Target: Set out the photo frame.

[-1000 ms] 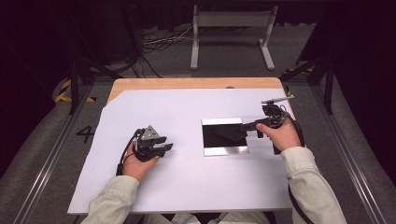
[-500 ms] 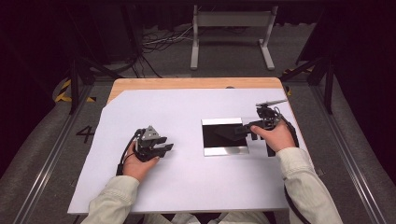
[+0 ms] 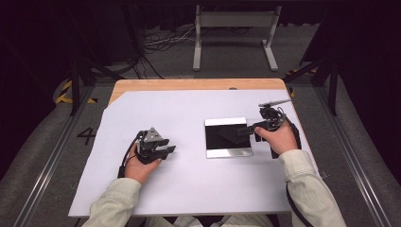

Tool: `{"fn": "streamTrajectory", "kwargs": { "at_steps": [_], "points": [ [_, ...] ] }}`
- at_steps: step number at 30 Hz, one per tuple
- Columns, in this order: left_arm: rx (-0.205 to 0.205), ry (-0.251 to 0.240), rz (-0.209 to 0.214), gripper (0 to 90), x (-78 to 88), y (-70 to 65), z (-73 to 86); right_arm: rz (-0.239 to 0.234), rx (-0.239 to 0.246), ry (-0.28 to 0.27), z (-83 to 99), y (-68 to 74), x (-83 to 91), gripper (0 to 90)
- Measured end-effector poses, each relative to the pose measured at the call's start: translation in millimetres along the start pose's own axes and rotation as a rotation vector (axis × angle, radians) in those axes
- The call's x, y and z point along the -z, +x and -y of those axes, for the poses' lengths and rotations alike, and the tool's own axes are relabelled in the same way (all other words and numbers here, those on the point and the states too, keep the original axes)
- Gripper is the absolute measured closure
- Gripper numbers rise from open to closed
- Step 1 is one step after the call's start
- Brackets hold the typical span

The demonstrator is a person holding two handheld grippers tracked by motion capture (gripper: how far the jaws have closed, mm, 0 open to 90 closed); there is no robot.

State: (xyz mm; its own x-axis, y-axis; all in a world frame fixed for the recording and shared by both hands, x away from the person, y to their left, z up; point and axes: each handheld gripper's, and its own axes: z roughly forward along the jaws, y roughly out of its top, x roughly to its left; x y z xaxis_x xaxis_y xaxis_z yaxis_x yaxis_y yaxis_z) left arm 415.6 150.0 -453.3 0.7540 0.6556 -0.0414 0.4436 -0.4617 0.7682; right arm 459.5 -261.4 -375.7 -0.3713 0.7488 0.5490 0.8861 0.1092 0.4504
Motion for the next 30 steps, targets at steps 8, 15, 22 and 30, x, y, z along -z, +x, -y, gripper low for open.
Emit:
{"fn": "streamTrajectory", "kwargs": {
  "at_steps": [8,15,22,30],
  "points": [
    [-0.004,0.000,0.002,58.4,0.3,0.0,-0.1,-0.027,0.117,-0.009,7.4,8.2,11.0,72.6],
    [0.000,0.000,0.000,58.3,-0.1,-0.7,0.0,-0.057,0.204,0.042,12.4,18.5,21.5,78.5],
    [-0.002,0.001,0.000,58.2,0.2,-0.7,-0.1,-0.143,0.213,0.087,16.0,25.9,27.7,86.3],
    [0.000,-0.002,0.005,58.2,0.5,-0.3,0.0,-0.156,0.246,0.055,14.7,35.8,32.7,87.9]
  ]
}}
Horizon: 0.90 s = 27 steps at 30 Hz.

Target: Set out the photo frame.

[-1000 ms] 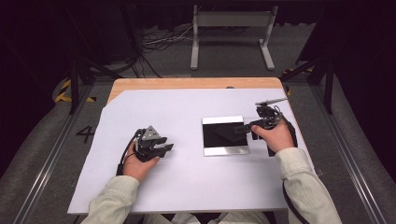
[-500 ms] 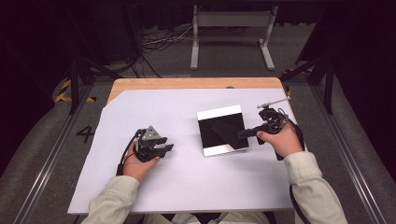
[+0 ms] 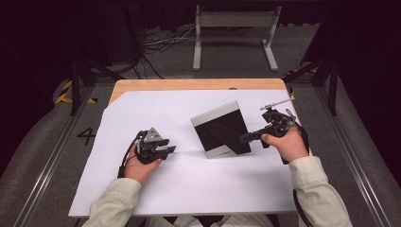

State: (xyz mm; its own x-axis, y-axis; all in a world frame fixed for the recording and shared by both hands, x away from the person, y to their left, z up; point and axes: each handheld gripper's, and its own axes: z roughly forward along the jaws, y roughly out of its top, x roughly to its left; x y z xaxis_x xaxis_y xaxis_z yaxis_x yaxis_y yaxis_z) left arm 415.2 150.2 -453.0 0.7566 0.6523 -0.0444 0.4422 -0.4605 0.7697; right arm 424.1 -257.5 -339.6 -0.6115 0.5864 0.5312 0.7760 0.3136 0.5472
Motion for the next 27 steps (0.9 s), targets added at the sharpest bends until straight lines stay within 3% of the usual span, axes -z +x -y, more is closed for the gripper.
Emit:
{"fn": "streamTrajectory", "kwargs": {
  "at_steps": [7,14,21,26,27],
  "points": [
    [-0.002,0.004,-0.003,58.1,-0.5,-0.5,-0.1,0.000,0.035,-0.041,4.0,3.1,1.3,88.0],
    [-0.001,0.004,-0.001,58.0,-0.8,-0.7,-0.1,-0.009,0.094,-0.140,10.0,4.1,-0.2,88.0],
    [-0.004,0.007,-0.003,57.9,-0.5,-0.6,-0.2,-0.005,0.168,-0.249,18.9,8.1,-22.9,87.9],
    [-0.001,0.005,-0.002,57.9,-0.5,-0.6,-0.1,0.004,0.210,-0.263,24.8,11.7,-37.4,87.9],
    [-0.001,0.005,-0.001,57.9,-0.6,-0.6,-0.1,0.023,0.252,-0.264,27.3,13.6,-40.8,87.8]
  ]
}}
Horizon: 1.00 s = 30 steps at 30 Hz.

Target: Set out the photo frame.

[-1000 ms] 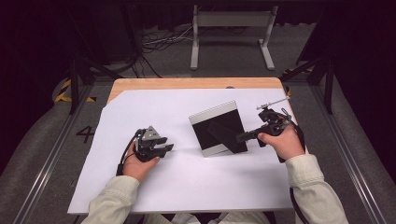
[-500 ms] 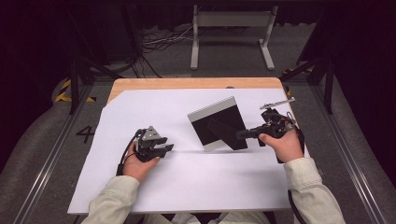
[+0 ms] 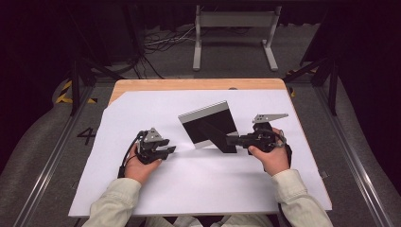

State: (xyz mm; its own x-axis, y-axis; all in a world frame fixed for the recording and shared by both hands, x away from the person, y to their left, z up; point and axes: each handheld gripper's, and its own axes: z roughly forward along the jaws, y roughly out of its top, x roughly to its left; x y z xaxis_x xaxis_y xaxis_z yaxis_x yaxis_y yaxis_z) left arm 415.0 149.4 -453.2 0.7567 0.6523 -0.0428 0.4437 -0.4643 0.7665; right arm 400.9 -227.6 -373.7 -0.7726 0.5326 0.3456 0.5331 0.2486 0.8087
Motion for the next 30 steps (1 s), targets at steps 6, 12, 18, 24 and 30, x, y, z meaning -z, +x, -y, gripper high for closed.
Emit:
{"fn": "streamTrajectory", "kwargs": {
  "at_steps": [6,12,18,24,30],
  "points": [
    [-0.004,0.001,-0.002,57.9,-0.1,-0.2,-0.1,0.021,0.107,0.045,-0.5,6.1,1.3,87.5],
    [-0.001,0.004,-0.001,57.7,-0.3,-0.2,0.0,0.045,0.224,0.097,8.0,4.5,4.4,86.1],
    [0.000,0.004,-0.004,57.7,-0.7,-0.4,0.0,0.075,0.262,0.142,17.6,-3.7,5.8,84.4],
    [-0.001,0.005,-0.004,57.7,-0.6,-0.5,-0.1,0.077,0.282,0.163,22.1,-4.2,6.1,84.3],
    [0.000,0.003,-0.003,57.7,-0.5,-0.2,-0.1,0.083,0.272,0.191,28.9,-6.4,5.9,84.2]
  ]
}}
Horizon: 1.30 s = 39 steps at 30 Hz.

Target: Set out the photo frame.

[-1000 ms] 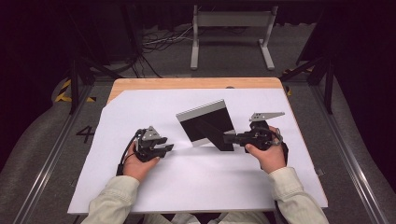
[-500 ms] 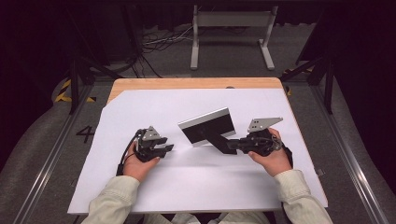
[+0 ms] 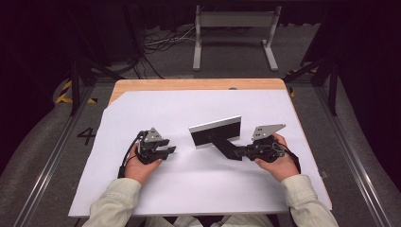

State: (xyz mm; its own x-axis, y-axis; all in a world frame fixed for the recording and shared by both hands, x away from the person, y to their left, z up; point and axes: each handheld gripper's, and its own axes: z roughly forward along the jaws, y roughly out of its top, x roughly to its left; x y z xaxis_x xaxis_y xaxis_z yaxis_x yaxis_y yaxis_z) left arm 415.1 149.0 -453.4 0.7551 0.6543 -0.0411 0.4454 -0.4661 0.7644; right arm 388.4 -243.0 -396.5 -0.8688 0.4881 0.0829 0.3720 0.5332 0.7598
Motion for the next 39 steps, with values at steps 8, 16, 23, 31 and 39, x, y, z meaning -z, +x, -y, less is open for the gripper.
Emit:
{"fn": "streamTrajectory", "kwargs": {
  "at_steps": [8,16,23,31,39],
  "points": [
    [0.001,-0.002,-0.001,57.7,0.0,0.1,0.1,0.008,0.012,0.018,2.3,3.6,-1.0,84.2],
    [0.004,0.002,-0.001,57.5,0.0,0.5,0.0,0.003,0.011,0.056,12.3,0.5,-5.4,83.6],
    [0.002,0.002,-0.003,57.5,-0.9,0.4,-0.3,0.006,0.068,0.105,17.8,0.4,-10.8,83.7],
    [-0.001,0.002,-0.003,57.5,-1.0,-0.3,-0.6,0.004,0.063,0.100,18.5,-0.4,-10.9,82.2],
    [-0.006,0.012,-0.001,57.2,-1.7,-0.8,-1.5,0.000,0.063,0.057,17.7,-0.6,0.1,75.5]
  ]
}}
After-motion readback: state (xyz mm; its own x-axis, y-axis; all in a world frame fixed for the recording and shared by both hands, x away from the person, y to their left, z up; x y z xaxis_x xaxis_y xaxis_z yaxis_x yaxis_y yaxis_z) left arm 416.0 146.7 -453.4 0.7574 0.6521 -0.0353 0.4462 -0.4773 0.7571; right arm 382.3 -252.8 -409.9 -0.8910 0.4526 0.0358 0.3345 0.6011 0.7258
